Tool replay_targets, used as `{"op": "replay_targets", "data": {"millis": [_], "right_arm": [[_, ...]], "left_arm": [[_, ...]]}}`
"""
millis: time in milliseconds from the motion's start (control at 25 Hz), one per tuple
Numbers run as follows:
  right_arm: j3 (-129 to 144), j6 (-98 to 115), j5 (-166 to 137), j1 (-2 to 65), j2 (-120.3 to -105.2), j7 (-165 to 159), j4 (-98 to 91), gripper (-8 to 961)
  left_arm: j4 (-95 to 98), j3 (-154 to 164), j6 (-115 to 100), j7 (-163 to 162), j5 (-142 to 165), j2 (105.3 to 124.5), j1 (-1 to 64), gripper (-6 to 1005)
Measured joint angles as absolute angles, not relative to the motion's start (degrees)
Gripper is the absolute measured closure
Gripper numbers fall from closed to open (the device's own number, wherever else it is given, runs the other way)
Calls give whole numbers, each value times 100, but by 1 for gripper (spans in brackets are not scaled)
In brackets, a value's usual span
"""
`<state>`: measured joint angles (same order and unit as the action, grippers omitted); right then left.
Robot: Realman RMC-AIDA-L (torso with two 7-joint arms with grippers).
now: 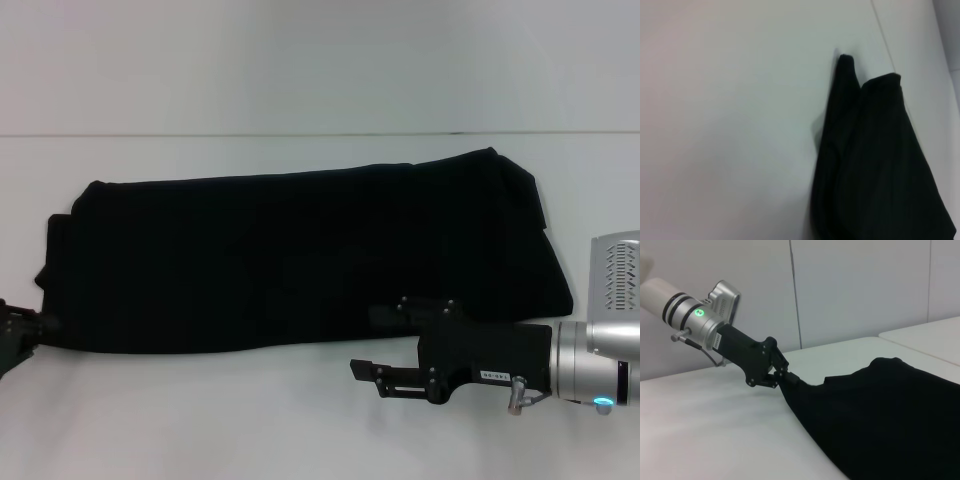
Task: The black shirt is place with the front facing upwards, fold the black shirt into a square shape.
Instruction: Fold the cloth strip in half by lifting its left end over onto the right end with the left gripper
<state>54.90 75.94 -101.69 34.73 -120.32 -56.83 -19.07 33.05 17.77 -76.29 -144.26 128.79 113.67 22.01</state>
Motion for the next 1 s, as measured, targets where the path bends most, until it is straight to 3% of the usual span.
{"op": "replay_targets", "data": {"millis": [280, 680, 760, 1000], "right_arm": [[5474, 7621, -10140, 3446, -12030, -5698, -1907, 185], [5422, 7723, -10126, 3417, -12012, -5707, -1908, 185], [5419, 7733, -10125, 3402, -12008, -5708, -1907, 185], [5414, 7735, -10124, 3336, -12005, -5710, -1908, 185]], "left_arm": [[3364, 1387, -7612, -14268, 12870, 11275, 2181, 957], [3463, 712, -7631, -14176, 12867, 10960, 2056, 963], [3488, 455, -7629, -14176, 12867, 10826, 1983, 963], [3500, 261, -7791, -14199, 12812, 10743, 2036, 963]]}}
